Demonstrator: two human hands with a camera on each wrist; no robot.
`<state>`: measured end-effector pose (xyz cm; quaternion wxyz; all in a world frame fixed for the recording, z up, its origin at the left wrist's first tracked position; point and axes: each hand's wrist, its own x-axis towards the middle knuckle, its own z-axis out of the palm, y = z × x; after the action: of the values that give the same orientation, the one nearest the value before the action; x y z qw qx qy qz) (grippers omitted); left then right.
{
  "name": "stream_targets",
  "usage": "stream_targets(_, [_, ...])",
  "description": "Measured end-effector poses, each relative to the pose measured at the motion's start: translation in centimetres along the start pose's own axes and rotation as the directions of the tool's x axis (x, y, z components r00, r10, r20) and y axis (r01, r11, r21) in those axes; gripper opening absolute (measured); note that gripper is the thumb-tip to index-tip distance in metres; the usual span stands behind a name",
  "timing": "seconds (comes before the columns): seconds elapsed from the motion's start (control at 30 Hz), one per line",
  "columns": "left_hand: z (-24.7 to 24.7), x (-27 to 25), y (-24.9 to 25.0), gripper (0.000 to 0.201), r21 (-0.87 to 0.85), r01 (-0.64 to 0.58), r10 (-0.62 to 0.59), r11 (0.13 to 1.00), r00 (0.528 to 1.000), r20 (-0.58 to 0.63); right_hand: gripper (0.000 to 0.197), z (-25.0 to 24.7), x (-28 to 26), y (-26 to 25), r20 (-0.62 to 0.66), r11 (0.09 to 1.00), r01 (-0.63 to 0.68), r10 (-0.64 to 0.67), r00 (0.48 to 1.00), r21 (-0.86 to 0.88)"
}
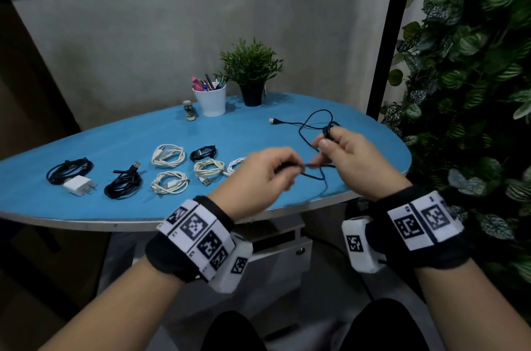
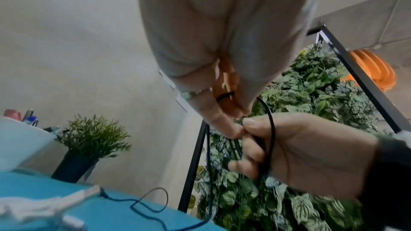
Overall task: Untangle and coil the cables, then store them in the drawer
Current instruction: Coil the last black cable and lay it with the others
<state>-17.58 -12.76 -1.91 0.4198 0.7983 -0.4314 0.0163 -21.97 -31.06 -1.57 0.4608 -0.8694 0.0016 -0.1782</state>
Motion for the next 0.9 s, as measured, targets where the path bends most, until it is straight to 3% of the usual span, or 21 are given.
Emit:
stream_targets(0.13, [-1.5, 1.8, 0.5, 0.014, -0.087, -0.009, -0.008, 0.996, 0.980, -0.200, 0.037, 0.8, -1.2, -0.4, 0.062, 0.988, -0.036, 0.027, 0.998, 0.151])
stream_targets(0.2, [-1.9, 2.7, 0.3, 0.012, -0.127, 0.031, -0.063, 0.991, 0.965, -0.253, 0.048, 1.0, -1.7, -0.7, 0.093, 0.975, -0.055, 0.035, 0.995, 0.215])
stream_targets(0.3, [-1.6, 3.5, -0.5, 0.011, -0.160, 0.115, -0.155, 0.980, 0.951, -0.268, 0.046, 0.9, -2.1, -1.4, 0.149, 0.937, -0.061, 0.009, 0.989, 0.345])
stream_targets(0.53, [2.8, 1.9, -1.9, 0.013, -0.160, 0.258, -0.261, 0.953, 0.965, 0.000, 0.042, 0.1, -1.6, -3.0, 0.017, 0.670, -0.013, 0.000, 1.000, 0.742])
stream_targets(0.7, [5.9, -0.5, -2.8, 0.009, 0.016, 0.182, -0.180, 0.983, 0.947, 0.266, 0.037, 0.3, -0.9, -3.1, -0.043, 0.492, 0.032, 0.011, 0.999, 0.870])
stream_targets(0.8, [6.0, -1.6, -2.8, 0.011, 0.013, 0.183, -0.173, 0.983, 0.906, 0.387, 0.029, 0.6, -0.3, -2.2, -0.118, 0.585, 0.062, 0.059, 0.991, 0.809])
stream_targets(0.9, [4.8, -1.7, -2.5, 0.008, 0.119, 0.068, -0.110, 0.991, 0.912, 0.395, 0.021, 1.1, 0.1, -1.0, -0.182, 0.846, 0.082, 0.017, 0.983, 0.527])
